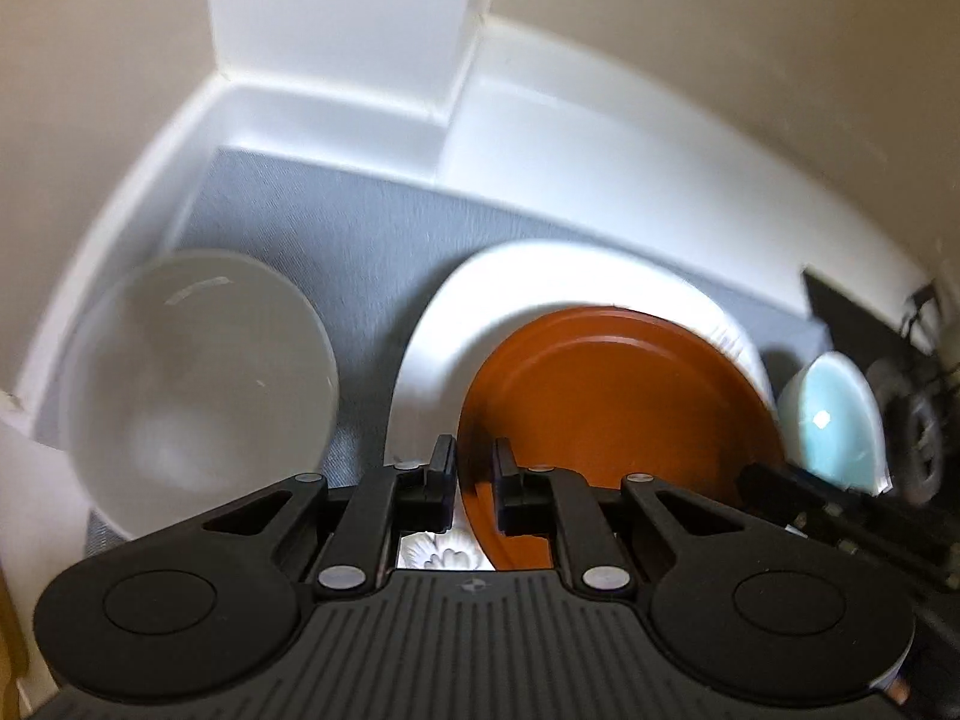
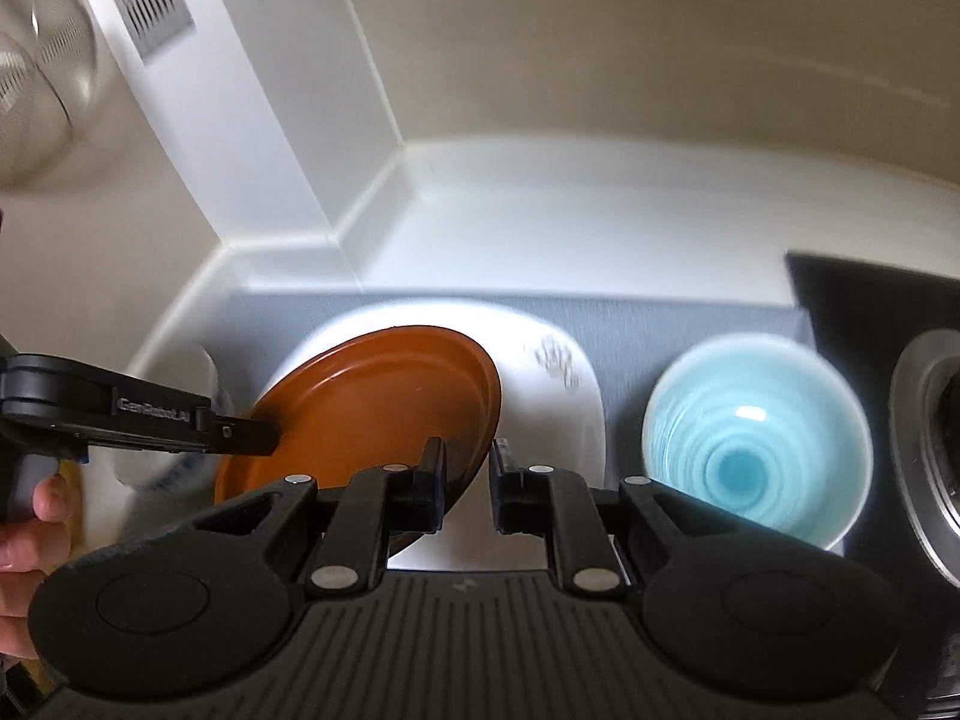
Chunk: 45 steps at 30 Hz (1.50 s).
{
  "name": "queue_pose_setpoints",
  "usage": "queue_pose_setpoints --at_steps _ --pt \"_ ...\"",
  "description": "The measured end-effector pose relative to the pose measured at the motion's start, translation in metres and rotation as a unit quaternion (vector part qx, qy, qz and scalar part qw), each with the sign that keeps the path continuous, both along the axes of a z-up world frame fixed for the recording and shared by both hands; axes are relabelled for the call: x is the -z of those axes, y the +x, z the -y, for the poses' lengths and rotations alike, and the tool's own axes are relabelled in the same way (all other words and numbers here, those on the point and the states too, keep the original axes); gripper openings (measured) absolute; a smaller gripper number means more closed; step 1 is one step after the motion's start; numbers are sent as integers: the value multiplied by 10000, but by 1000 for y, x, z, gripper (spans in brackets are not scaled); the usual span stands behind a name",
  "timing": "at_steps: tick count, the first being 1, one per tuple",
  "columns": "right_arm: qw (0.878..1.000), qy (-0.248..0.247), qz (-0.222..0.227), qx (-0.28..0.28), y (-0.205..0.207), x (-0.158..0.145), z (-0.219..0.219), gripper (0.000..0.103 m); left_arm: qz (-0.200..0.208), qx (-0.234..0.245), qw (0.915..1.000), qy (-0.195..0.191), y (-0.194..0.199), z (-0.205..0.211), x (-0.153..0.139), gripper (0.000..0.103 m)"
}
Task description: Organize plates and bowls
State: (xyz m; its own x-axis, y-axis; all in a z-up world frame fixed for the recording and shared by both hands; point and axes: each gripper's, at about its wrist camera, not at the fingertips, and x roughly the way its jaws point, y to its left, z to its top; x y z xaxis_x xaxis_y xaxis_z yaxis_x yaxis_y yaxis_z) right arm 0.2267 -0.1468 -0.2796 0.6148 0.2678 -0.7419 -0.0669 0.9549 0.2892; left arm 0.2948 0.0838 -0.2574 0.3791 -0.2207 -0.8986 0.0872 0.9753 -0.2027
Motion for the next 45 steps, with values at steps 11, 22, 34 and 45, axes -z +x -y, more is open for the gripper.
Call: queue_pose_setpoints --at_steps 11,22,34,45 --pt "9994 -24 -316 124 1 26 11 18 512 267 9973 442 -6 7 4 10" --pt "9995 -59 -311 -82 5 33 6 16 550 419 9963 517 -12 17 11 8" --pt "9994 329 -38 -77 -11 -8 -3 34 912 -707 9924 -420 -65 -101 -55 47" --pt "9929 410 39 -1115 8 -23 -110 36 687 -1412 9841 -829 -56 -183 -20 26"
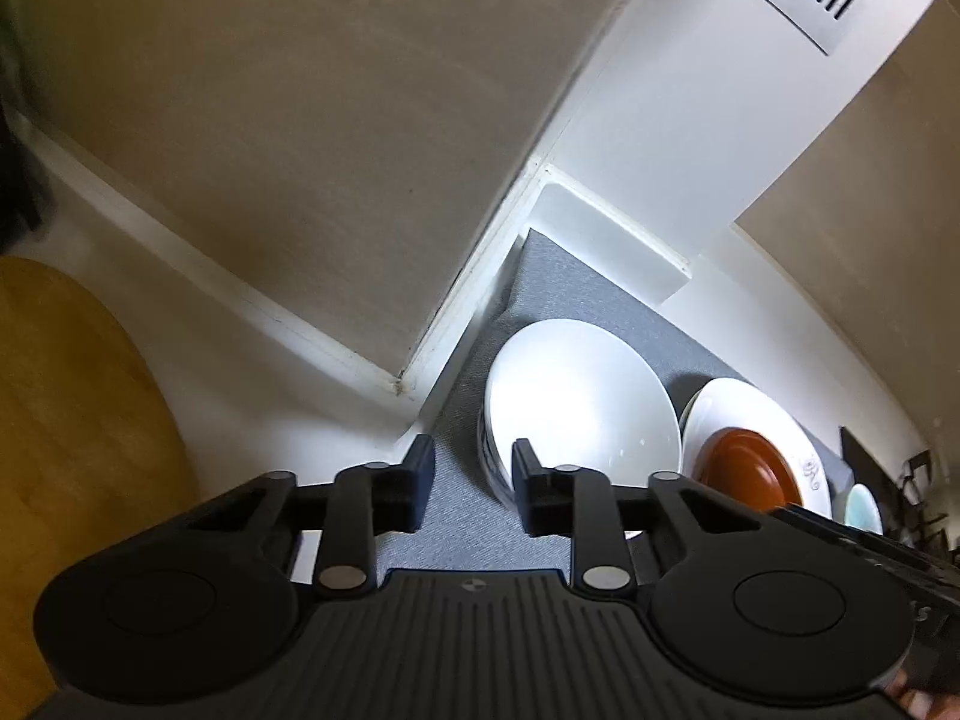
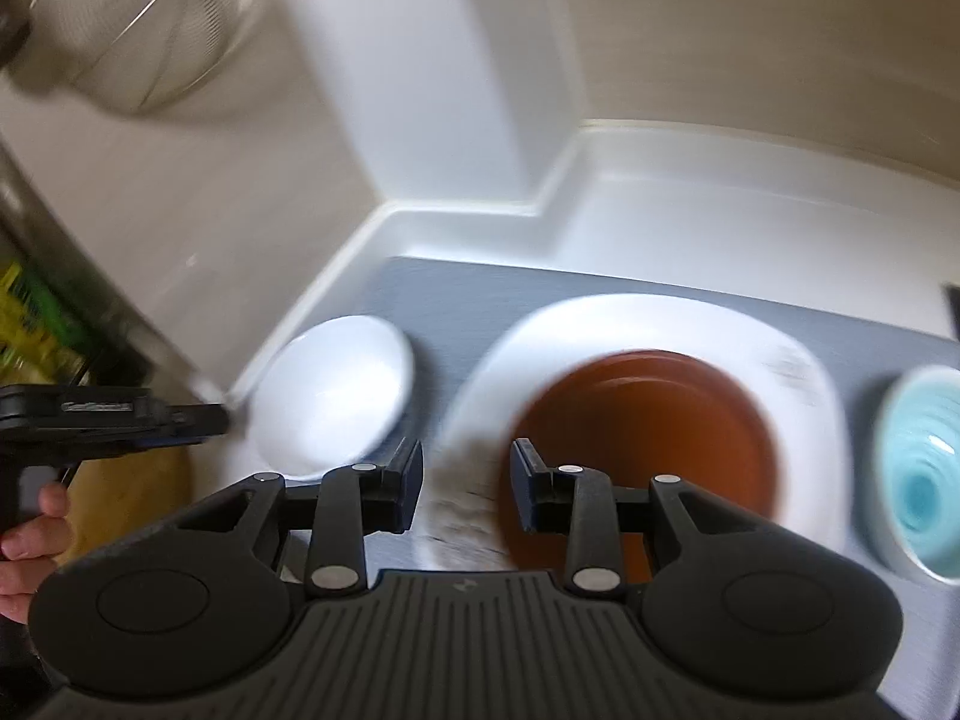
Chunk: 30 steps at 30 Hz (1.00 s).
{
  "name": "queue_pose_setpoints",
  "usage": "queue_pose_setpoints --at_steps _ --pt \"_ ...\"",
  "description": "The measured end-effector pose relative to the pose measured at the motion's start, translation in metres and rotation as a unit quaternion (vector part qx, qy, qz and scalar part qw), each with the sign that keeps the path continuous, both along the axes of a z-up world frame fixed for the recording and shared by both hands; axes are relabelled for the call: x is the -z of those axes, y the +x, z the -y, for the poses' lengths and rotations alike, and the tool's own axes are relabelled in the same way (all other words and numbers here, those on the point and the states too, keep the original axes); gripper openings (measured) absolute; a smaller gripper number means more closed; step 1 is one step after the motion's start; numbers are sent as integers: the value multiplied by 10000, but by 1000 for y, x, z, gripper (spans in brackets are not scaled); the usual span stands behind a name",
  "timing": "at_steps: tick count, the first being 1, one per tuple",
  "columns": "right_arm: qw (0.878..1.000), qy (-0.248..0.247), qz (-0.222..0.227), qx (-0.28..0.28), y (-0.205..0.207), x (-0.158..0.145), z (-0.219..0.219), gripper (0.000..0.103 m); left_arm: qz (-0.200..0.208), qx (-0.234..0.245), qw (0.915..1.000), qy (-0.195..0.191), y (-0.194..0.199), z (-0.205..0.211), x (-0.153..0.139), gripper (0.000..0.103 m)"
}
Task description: Organize plates and bowls
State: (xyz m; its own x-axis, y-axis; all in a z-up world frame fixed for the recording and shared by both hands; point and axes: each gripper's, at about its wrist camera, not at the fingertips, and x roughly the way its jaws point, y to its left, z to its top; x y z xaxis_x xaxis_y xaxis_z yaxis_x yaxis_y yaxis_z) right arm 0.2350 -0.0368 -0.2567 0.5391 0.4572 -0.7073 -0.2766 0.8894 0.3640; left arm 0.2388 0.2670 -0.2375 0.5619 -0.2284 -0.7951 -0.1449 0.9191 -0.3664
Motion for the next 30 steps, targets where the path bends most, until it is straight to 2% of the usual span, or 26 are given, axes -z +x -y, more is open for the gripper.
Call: queue_pose_setpoints --at_steps 4,8,12,16,19,23,30 --pt "9999 -105 -112 -31 15 6 -27 36 12 170 9996 -227 8 -6 10 25" --pt "9996 -138 -181 -161 24 12 -46 36 -214 250 9985 -429 20 -9 27 25" --pt "9990 -337 -276 -61 31 20 -56 36 -311 336 9966 -682 31 -10 39 25" --pt "9987 -391 -317 -52 35 24 -62 36 -406 439 9946 -854 36 -13 44 19" --pt "9978 -538 -320 -233 36 25 -72 29 -420 467 9947 -811 36 -13 43 18" --pt "9972 -642 -308 -234 32 22 -75 18 -447 588 9957 -564 32 -7 40 17" --pt "9955 -673 -523 -403 3 17 -77 18 -576 913 9932 -442 4 -8 33 17"
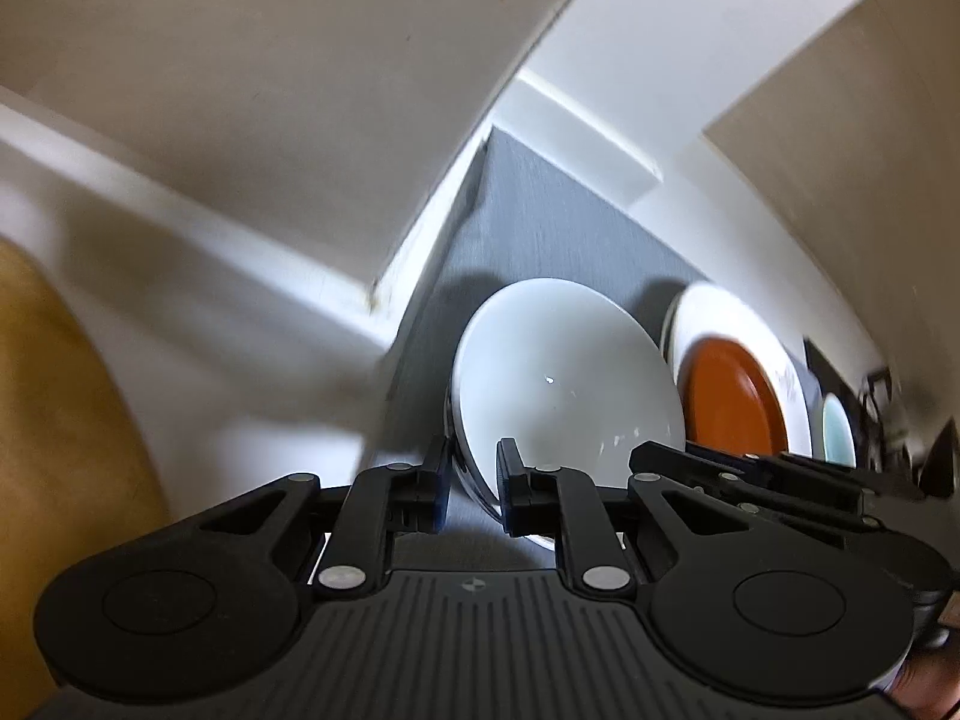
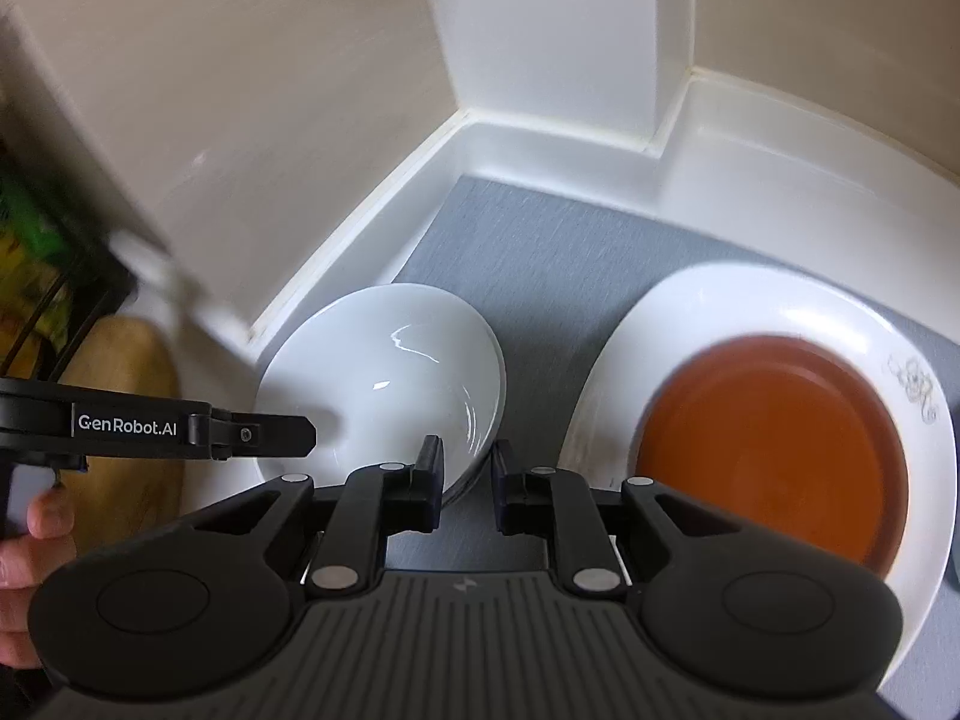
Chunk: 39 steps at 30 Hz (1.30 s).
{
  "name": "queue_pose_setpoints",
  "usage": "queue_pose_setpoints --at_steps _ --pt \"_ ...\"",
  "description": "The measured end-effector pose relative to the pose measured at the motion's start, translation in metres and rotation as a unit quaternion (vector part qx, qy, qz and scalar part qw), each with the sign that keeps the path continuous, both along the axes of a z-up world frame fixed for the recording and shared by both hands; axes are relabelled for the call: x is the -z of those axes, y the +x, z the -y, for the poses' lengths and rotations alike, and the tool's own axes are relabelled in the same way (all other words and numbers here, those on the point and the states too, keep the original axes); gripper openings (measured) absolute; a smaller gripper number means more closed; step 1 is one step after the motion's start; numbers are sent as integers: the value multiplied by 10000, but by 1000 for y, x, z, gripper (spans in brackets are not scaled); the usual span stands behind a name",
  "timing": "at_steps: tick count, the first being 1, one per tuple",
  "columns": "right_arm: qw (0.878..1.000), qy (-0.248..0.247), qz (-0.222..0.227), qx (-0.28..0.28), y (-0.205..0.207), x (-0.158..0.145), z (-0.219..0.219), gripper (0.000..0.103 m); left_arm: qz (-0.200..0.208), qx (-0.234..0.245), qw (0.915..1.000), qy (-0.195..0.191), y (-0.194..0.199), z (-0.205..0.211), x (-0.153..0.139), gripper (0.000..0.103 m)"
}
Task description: Organize plates and bowls
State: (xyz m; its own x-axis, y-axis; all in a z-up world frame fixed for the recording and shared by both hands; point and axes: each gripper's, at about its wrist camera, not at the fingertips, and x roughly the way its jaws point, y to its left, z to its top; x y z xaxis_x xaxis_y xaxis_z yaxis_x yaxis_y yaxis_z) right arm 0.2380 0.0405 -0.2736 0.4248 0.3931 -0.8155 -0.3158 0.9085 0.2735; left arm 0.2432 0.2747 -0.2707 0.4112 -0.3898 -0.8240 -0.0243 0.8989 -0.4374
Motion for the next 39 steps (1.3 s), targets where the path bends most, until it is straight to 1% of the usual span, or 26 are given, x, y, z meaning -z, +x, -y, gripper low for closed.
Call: queue_pose_setpoints --at_steps 2,4,5,7,8,10,12,13,16,20,24,27,29,31,34,39 --pt "10000 42 -48 -13 -5 4 1 18 -23 12 9999 -158 -2 -5 3 17" --pt "9999 137 -47 32 -2 8 3 19 -51 -78 9994 -348 0 -11 9 17" --pt "9998 150 -78 59 0 10 3 19 -103 -171 9990 -393 3 -13 12 21" --pt "9999 117 -79 81 4 13 0 18 -144 -263 9985 -451 9 -14 17 22" --pt "9999 97 -61 80 6 14 -2 18 -156 -284 9986 -408 12 -13 21 27" --pt "9999 110 -76 101 10 19 -4 18 -197 -319 9984 -418 17 -12 27 26" --pt "9998 107 -117 102 11 25 -6 18 -191 -276 9984 -449 19 -10 27 21" --pt "9998 121 -95 101 11 26 -6 18 -163 -238 9987 -430 18 -8 25 16" --pt "9996 270 -112 -28 11 23 -5 17 -108 -234 9997 31 16 1 16 14" --pt "9992 334 175 -122 8 5 0 13 -126 -297 9994 155 12 8 1 14" --pt "9977 643 189 -53 8 -12 19 11 47 -362 9988 323 6 22 -27 14" --pt "9968 744 307 -18 0 -27 37 12 131 -294 9986 421 3 40 -46 14" --pt "9963 702 482 -100 -11 -36 53 13 176 -162 9982 559 -1 59 -55 14" --pt "9963 683 517 -35 -24 -42 72 13 140 -1 9981 602 -4 80 -60 14" --pt "9961 741 421 248 -42 -45 109 13 21 276 9982 533 -8 115 -63 14" --pt "9916 810 498 879 -80 -46 176 13 -163 902 9945 499 -18 184 -64 14"
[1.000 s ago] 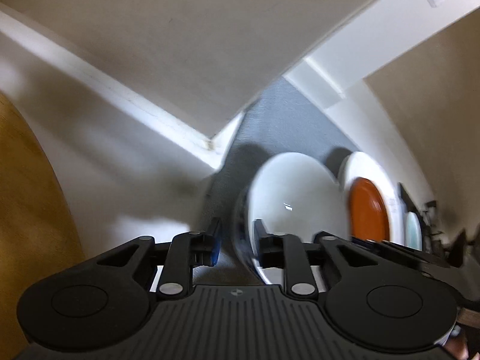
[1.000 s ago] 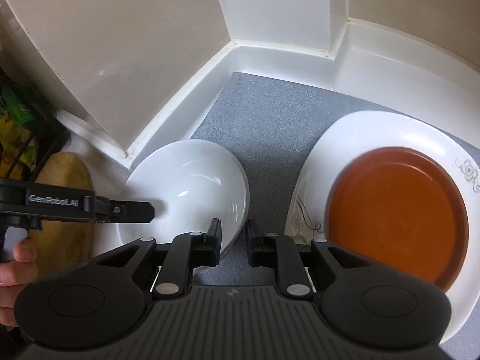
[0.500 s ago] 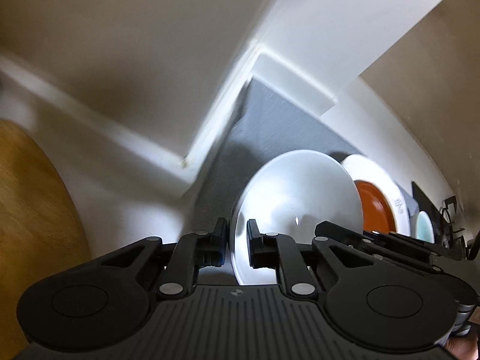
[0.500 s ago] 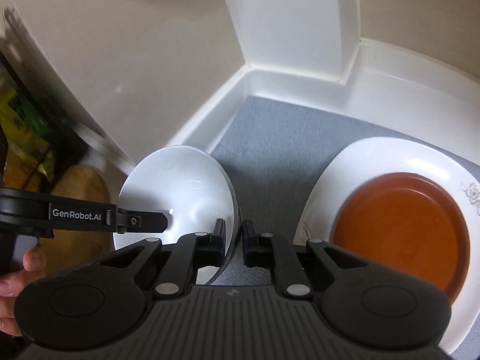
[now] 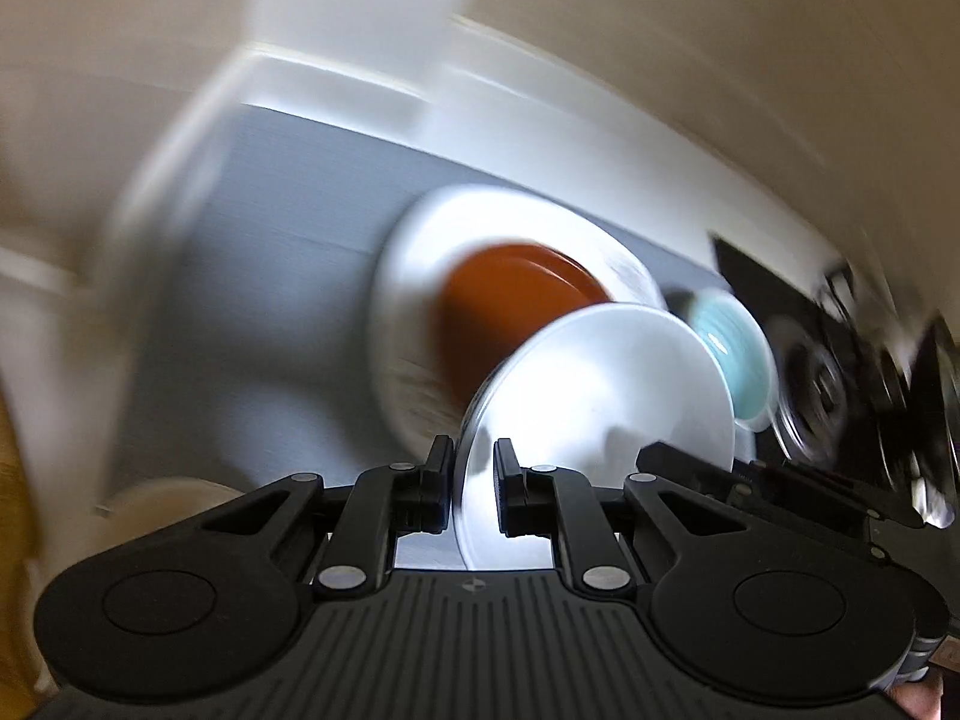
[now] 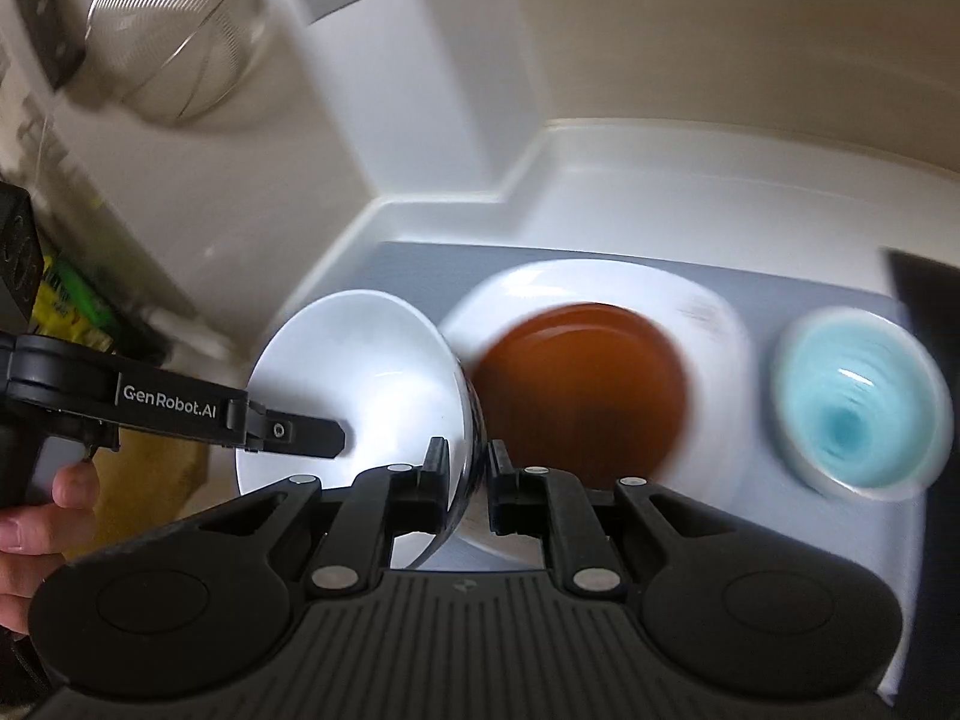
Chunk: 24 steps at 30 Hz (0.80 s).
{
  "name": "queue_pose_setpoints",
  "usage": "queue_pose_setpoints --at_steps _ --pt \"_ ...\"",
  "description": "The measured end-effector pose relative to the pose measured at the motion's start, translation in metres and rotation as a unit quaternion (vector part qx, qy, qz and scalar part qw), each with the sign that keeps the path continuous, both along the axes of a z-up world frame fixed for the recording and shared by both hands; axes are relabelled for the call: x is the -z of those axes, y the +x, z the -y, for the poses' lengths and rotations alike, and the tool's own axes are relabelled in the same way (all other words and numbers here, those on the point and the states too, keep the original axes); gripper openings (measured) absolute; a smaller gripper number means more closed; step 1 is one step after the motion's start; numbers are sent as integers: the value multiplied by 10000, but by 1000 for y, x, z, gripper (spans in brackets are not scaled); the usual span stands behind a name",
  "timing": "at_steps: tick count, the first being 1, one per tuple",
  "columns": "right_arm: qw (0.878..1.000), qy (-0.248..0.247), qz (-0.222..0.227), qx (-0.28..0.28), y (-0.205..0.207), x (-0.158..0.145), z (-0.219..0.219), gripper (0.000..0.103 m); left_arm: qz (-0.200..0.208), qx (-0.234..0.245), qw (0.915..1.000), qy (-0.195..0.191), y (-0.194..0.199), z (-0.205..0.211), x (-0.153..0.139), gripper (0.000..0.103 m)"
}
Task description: Organize plates and bowls
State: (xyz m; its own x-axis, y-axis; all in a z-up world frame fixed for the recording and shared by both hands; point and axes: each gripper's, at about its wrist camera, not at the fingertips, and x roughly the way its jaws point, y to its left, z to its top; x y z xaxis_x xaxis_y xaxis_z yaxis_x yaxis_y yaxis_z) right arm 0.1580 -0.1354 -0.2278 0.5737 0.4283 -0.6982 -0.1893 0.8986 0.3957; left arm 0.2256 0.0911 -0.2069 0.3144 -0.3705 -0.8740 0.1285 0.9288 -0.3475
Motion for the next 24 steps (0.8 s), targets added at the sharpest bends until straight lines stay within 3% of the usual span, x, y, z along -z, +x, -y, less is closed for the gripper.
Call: queue_pose_setpoints --at_steps 9,14,17,24 --pt "9945 322 245 970 -45 -10 107 13 166 918 9953 273 -20 110 -19 15" --pt "9900 341 632 1214 -47 -27 148 13 264 940 9952 111 -9 151 -36 15" --pt "9865 429 829 1346 -43 -34 167 13 529 1025 9931 217 -8 171 -53 15" --pt "9859 551 767 1383 -18 -21 187 13 540 941 9925 567 8 193 -52 15"
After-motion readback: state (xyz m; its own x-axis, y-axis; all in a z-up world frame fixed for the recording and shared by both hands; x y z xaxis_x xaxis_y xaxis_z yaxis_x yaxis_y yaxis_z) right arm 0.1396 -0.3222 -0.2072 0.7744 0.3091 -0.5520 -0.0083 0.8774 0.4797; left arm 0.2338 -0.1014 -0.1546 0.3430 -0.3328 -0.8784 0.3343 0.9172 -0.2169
